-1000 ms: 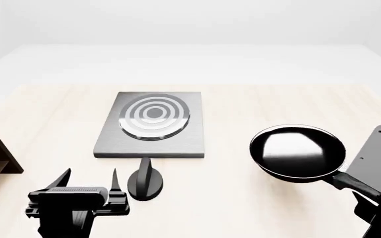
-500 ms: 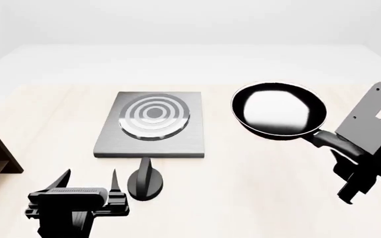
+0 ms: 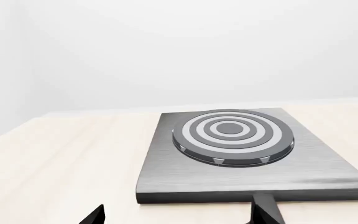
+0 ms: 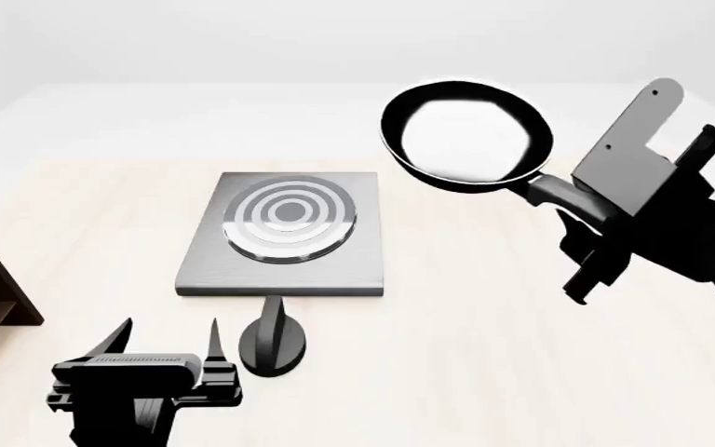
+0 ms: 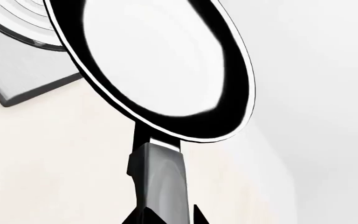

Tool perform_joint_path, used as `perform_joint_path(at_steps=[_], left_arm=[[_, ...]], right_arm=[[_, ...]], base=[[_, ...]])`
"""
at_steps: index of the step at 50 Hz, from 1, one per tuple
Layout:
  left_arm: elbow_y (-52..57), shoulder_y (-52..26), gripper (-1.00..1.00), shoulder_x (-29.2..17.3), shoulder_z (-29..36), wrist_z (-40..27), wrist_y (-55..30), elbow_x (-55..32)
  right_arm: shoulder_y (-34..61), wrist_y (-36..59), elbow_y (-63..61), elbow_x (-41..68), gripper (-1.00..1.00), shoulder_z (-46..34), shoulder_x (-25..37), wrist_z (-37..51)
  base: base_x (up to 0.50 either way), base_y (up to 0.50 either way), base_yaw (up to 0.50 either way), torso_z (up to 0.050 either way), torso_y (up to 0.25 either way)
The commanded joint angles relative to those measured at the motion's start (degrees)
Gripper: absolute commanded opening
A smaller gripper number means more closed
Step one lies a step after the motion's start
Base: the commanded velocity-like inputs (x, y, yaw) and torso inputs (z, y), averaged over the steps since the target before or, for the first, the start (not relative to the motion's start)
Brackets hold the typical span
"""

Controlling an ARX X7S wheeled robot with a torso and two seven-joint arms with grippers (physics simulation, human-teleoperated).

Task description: Turn on the stove and put the frying pan on it.

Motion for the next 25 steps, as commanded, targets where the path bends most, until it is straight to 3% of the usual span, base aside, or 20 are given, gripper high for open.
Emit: perform_joint_path(at_steps=[1, 25], left_arm=[[-0.2, -0.1, 1.0, -0.2, 0.0, -0.1, 0.1, -0.2], [-0.7, 0.8, 1.0, 0.1, -0.6, -0.1, 3.8, -0.4]], right_arm=[[5.0, -3.7, 4.2, -6.3, -1.0, -2.0, -6.0, 1.9], [8.4, -10.1, 14.3, -8.0, -1.0, -4.9, -19.0, 5.1]], base=[[0.0, 0.0, 0.0, 0.0, 0.0], [0.0, 0.0, 0.0, 0.001, 0.002]])
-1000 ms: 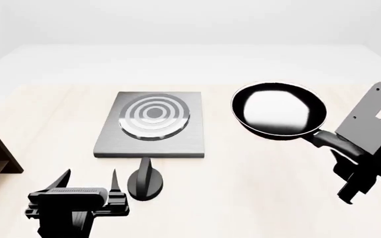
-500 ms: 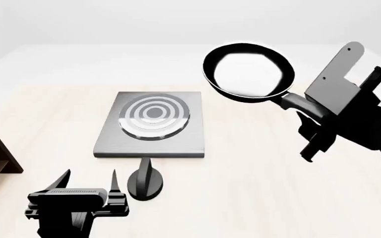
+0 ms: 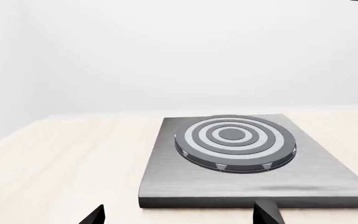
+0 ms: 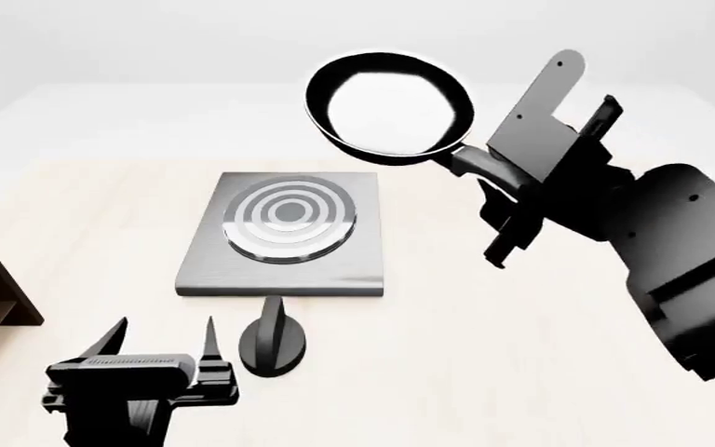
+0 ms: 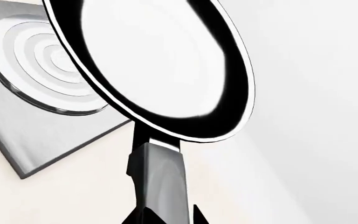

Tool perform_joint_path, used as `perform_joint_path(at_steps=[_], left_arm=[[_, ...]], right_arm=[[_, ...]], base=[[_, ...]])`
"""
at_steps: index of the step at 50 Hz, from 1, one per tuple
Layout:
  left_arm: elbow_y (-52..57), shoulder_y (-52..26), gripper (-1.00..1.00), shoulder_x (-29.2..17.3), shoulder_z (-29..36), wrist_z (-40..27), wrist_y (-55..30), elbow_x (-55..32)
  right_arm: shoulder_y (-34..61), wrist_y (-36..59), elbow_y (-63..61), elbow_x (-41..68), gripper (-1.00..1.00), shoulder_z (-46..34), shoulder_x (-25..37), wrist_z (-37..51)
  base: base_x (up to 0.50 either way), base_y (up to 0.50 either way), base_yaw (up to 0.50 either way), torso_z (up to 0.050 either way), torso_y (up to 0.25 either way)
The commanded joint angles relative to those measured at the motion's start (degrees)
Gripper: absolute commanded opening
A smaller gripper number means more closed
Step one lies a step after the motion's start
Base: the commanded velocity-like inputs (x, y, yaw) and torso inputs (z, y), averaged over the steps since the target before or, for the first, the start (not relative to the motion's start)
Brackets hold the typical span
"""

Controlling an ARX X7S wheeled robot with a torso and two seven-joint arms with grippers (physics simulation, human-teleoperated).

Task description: Turn on the stove and put the frying pan on it.

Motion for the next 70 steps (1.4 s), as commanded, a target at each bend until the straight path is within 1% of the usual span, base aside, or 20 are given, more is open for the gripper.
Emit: perform_joint_path(at_steps=[1, 9, 20, 30, 38, 46, 59, 70], left_arm=[[-0.4, 0.4, 1.0, 0.1, -0.2, 0.1, 1.8, 0.0], [-1.3, 0.4, 1.0, 0.2, 0.0, 0.2, 2.9, 0.2], [-1.9, 0.7, 1.0, 0.2, -0.2, 0.3, 4.2, 0.1], [-1.3, 2.2, 1.0, -0.4, -0.7, 2.9, 7.9, -1.8], [-1.4, 2.8, 1.0, -0.5, -0.8, 4.4, 9.9, -2.9], [-1.2, 3.6, 1.0, -0.8, -0.7, 5.6, 11.8, -3.2], [-1.4, 3.5, 1.0, -1.0, -0.8, 6.2, 12.2, -4.5], [-1.5, 3.6, 1.0, -1.2, -0.8, 6.3, 12.7, -4.6]], right_arm=[[3.4, -4.6, 5.3, -5.9, -1.0, -0.1, -6.3, 3.3], [5.0, -5.5, 8.8, -7.0, -1.0, -0.5, -9.8, 5.2], [3.7, -7.5, 12.3, -8.4, -1.0, -2.7, -15.2, 8.4], [3.8, -6.8, 16.7, -9.8, -1.0, -3.1, -21.3, 12.8], [3.4, -8.1, 20.5, -11.0, -1.0, -4.9, -23.9, 14.8], [3.3, -10.3, 24.8, -11.4, -1.0, -5.1, -26.2, 16.5], [4.0, -11.8, 30.5, -12.5, -1.0, -5.0, -30.4, 20.6], [3.1, -13.1, 32.3, -13.0, -1.0, -6.3, -32.8, 22.5]], base=[[0.0, 0.0, 0.0, 0.0, 0.0], [0.0, 0.0, 0.0, 0.0, 0.003], [0.0, 0.0, 0.0, 0.0, 0.002], [0.0, 0.0, 0.0, 0.0, 0.002], [0.0, 0.0, 0.0, 0.001, 0.001], [0.0, 0.0, 0.0, 0.0, 0.001], [0.0, 0.0, 0.0, 0.001, 0.002], [0.0, 0.0, 0.0, 0.0, 0.002]])
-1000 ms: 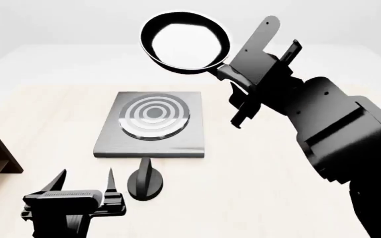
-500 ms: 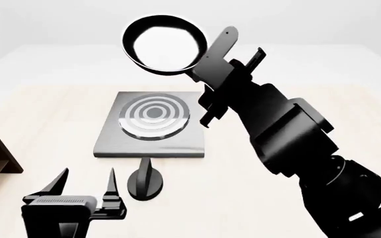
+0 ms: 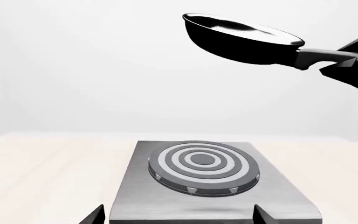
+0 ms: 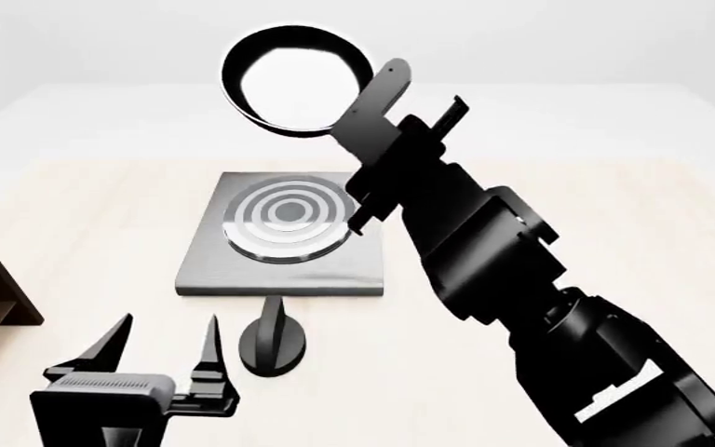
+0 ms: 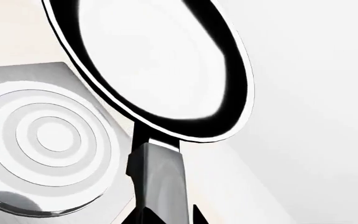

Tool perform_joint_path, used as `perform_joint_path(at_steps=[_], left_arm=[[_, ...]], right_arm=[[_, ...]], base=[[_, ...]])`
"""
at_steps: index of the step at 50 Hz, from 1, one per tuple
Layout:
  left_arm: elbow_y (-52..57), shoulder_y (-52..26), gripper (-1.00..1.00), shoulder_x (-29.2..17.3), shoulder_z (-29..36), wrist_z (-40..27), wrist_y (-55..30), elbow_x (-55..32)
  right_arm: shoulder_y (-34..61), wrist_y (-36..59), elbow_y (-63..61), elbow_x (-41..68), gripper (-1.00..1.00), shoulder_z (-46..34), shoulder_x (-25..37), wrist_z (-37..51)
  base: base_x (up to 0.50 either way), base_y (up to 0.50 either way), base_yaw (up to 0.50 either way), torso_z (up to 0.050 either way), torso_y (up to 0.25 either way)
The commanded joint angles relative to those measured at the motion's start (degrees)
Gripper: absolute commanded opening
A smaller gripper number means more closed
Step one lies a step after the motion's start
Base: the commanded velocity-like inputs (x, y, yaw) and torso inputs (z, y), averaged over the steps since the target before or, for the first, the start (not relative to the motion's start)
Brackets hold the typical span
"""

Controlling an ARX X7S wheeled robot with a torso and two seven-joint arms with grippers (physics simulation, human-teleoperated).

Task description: Turn on the stove and put the frying pan on it.

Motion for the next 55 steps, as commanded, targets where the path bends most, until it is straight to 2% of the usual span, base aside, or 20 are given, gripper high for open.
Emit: perform_joint_path(at_steps=[1, 8, 31, 45, 55], left_arm=[[-0.2, 0.2, 1.0, -0.2, -0.1, 0.2, 0.9, -0.1], [-0.4, 0.6, 1.0, -0.3, 0.2, 0.5, 2.1, 0.7], [-1.3, 0.9, 1.0, -0.2, -0.1, 0.8, 3.8, -0.1], [-0.9, 0.7, 1.0, -0.6, -0.1, 0.5, 2.5, -1.4], [-1.1, 0.7, 1.0, -0.7, -0.6, 0.2, 2.7, -1.8]], right_arm=[[0.6, -2.4, 2.0, -5.6, -1.0, -0.4, -2.8, 3.9], [-0.5, -3.7, 2.8, -5.8, -1.0, -1.2, -3.4, 5.0], [-0.2, -3.1, 4.7, -3.9, -1.0, -0.9, -6.2, 8.4], [0.0, -2.8, 3.3, -3.3, -1.0, -3.9, -6.1, 8.6], [0.5, -5.9, 9.0, -2.7, -1.0, -5.9, -7.2, 9.4]], base=[[0.0, 0.0, 0.0, 0.0, 0.0], [0.0, 0.0, 0.0, 0.0, 0.001], [0.0, 0.0, 0.0, 0.0, -0.25], [0.0, 0.0, 0.0, 0.0, 0.0], [0.0, 0.0, 0.0, 0.0, 0.002]])
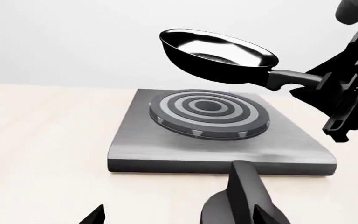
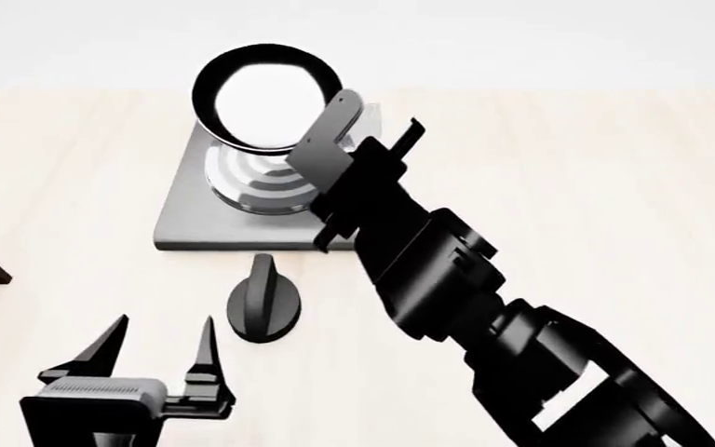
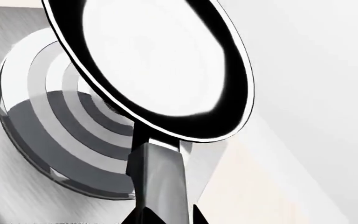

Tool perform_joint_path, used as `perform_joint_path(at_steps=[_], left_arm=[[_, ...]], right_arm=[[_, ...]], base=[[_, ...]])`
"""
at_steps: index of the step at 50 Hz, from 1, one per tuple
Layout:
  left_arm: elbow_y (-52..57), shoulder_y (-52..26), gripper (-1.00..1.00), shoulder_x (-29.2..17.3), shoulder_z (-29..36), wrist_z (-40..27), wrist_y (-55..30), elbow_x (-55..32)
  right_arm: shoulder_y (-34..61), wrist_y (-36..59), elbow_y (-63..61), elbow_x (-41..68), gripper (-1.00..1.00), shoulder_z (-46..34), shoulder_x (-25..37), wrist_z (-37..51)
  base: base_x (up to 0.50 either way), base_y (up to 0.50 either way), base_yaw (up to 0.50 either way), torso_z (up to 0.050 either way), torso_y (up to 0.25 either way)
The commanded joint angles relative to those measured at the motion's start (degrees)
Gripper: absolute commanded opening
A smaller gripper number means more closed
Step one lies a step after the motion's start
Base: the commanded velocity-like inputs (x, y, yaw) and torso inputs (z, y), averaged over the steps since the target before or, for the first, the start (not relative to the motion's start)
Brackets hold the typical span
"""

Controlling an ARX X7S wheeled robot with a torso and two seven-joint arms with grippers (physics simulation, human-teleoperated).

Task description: Turn on the stove and put the frying pan on it.

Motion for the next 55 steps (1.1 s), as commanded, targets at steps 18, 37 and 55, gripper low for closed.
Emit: perform_joint_path(at_steps=[18, 37, 55], left_arm=[[-1.2, 0.4, 1.0, -0.1, -1.0, -0.3, 1.9, -0.6], [-1.6, 0.5, 1.0, -0.2, -1.3, -0.4, 2.2, -1.1], [-1.4, 0.6, 1.0, -0.5, -1.3, -0.7, 2.3, -1.3]], right_arm=[[5.3, -11.5, 16.2, 8.5, -1.0, -12.7, -2.0, 8.8], [10.6, -18.8, 23.1, 28.9, -1.0, -31.8, -2.1, 16.8], [10.8, -20.3, 24.5, 32.8, 1.0, -35.3, -2.1, 17.7]], base=[[0.0, 0.0, 0.0, 0.0, 0.002], [0.0, 0.0, 0.0, 0.0, 0.002], [0.0, 0.0, 0.0, 0.0, 0.001]])
